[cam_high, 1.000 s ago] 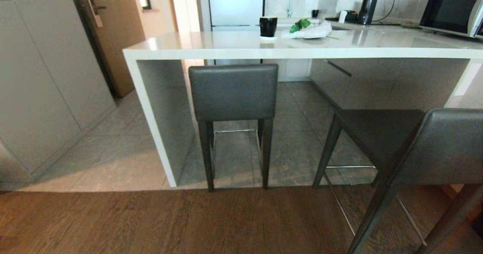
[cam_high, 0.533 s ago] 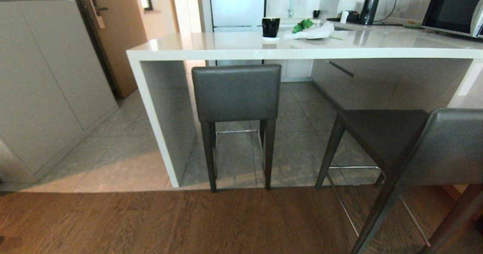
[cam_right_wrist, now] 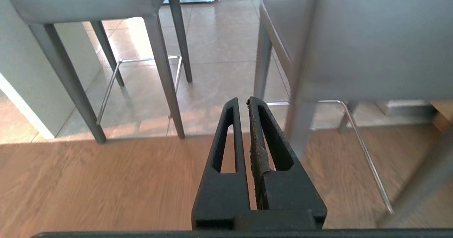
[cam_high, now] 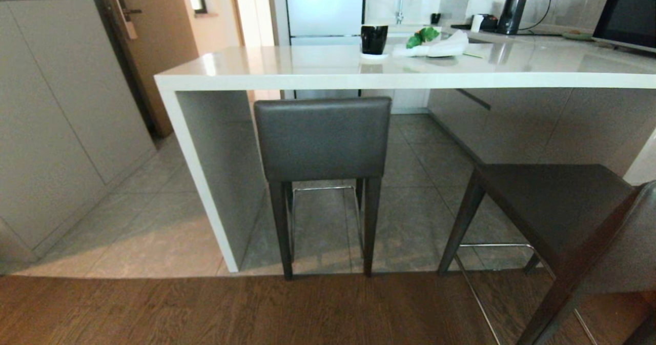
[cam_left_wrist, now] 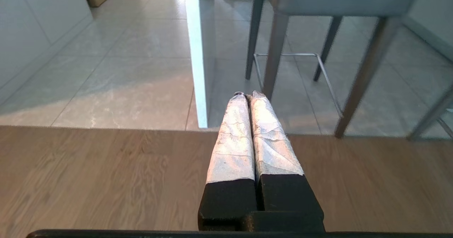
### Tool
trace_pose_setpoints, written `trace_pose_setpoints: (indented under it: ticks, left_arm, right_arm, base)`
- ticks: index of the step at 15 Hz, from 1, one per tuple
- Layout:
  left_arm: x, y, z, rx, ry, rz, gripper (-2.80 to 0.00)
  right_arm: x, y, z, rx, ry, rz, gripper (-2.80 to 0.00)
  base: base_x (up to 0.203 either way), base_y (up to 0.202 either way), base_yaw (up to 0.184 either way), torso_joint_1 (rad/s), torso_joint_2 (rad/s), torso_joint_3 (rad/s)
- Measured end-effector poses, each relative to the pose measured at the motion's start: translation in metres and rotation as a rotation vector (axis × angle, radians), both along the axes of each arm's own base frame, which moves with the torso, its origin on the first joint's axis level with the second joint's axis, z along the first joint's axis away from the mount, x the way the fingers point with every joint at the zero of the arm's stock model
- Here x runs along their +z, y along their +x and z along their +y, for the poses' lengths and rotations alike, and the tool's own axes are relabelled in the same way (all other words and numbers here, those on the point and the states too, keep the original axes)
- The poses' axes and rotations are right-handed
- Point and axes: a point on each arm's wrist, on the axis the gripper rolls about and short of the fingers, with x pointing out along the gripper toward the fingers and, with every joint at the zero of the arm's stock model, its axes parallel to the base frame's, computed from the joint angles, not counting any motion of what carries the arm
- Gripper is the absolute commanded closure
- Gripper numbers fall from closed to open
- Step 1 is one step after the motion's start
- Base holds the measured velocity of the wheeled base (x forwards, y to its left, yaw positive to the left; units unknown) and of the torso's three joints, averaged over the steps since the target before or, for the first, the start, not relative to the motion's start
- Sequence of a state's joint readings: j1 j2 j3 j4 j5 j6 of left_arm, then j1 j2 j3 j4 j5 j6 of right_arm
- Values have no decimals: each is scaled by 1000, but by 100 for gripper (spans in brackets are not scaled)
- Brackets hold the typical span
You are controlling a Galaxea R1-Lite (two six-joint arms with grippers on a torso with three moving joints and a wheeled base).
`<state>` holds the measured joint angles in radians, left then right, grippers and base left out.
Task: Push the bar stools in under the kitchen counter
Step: Pull the gray chair out from under the dining table
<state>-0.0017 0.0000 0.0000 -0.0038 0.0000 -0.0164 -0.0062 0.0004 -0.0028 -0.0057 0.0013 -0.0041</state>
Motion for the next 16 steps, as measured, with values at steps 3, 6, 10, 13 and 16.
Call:
trace_pose_setpoints:
  ticks: [3, 6, 10, 13, 16]
  left_arm:
    - [0, 0, 0, 0, 0, 0, 0]
    - [0, 0, 0, 0, 0, 0, 0]
    - [0, 0, 0, 0, 0, 0, 0]
    - [0, 0, 0, 0, 0, 0, 0]
    - [0, 0, 0, 0, 0, 0, 0]
  right_arm:
    - [0, 0, 0, 0, 0, 0, 0]
    - [0, 0, 0, 0, 0, 0, 0]
    - [0, 0, 0, 0, 0, 0, 0]
    - [0, 0, 0, 0, 0, 0, 0]
    - [0, 0, 0, 0, 1, 0, 0]
  base:
    - [196, 0, 3, 0, 5, 4]
    - [195, 0, 2, 4, 5, -1]
    - [192, 0, 1, 1, 5, 2]
    - [191, 0, 2, 0, 3, 3]
    - [193, 0, 2, 1, 3, 4]
